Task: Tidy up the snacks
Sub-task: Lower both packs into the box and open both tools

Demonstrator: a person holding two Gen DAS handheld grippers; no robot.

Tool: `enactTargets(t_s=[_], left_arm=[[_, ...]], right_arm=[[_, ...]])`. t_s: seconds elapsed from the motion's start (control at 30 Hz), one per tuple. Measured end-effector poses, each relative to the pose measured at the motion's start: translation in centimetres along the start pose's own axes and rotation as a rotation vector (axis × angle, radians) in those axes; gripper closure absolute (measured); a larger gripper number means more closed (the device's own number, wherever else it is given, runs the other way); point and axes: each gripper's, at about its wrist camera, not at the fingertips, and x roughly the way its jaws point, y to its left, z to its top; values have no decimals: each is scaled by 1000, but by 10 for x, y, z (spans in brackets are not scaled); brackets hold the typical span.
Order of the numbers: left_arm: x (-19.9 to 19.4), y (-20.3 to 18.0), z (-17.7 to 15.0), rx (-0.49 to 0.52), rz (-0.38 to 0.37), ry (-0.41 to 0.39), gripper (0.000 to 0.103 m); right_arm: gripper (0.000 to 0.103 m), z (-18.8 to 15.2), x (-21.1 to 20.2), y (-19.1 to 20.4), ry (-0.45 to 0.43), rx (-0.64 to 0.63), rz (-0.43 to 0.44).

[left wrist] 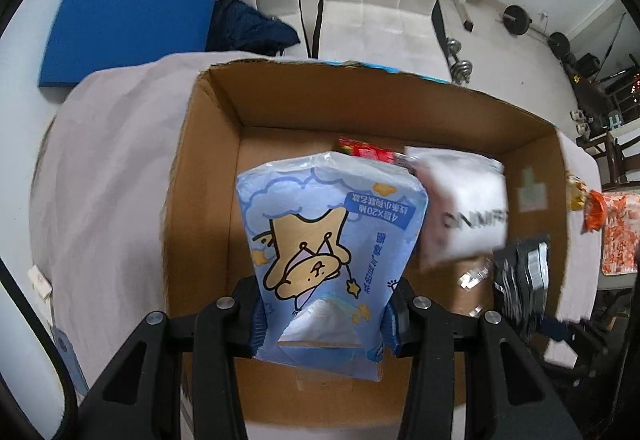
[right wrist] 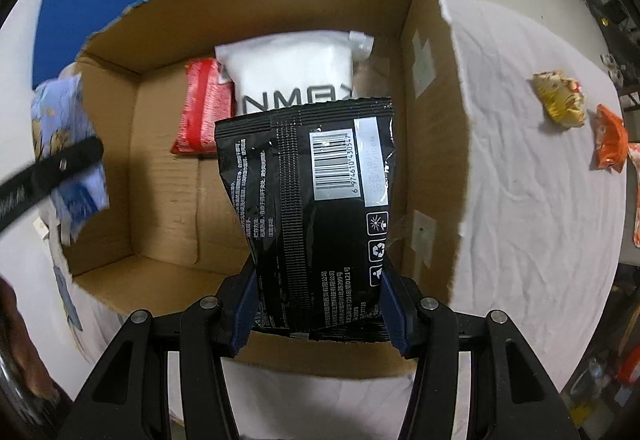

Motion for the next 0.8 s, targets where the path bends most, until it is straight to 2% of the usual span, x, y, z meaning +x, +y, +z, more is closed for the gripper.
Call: enactTargets(t_s=[0.33, 0.6, 0.73, 0.8], left_arm=[[64, 11, 48, 6, -9, 124, 59], [97, 15, 58, -6, -9, 219, 55], [111, 19, 63, -16, -1, 264, 50], [115, 21, 64, -26, -7, 291, 49]], right_arm=[[47, 3, 45, 5, 72, 39, -41], [46, 9, 72, 15, 133, 42, -75], [45, 11, 79, 17, 161, 49, -78], [38, 10, 79, 15, 163, 52, -79]])
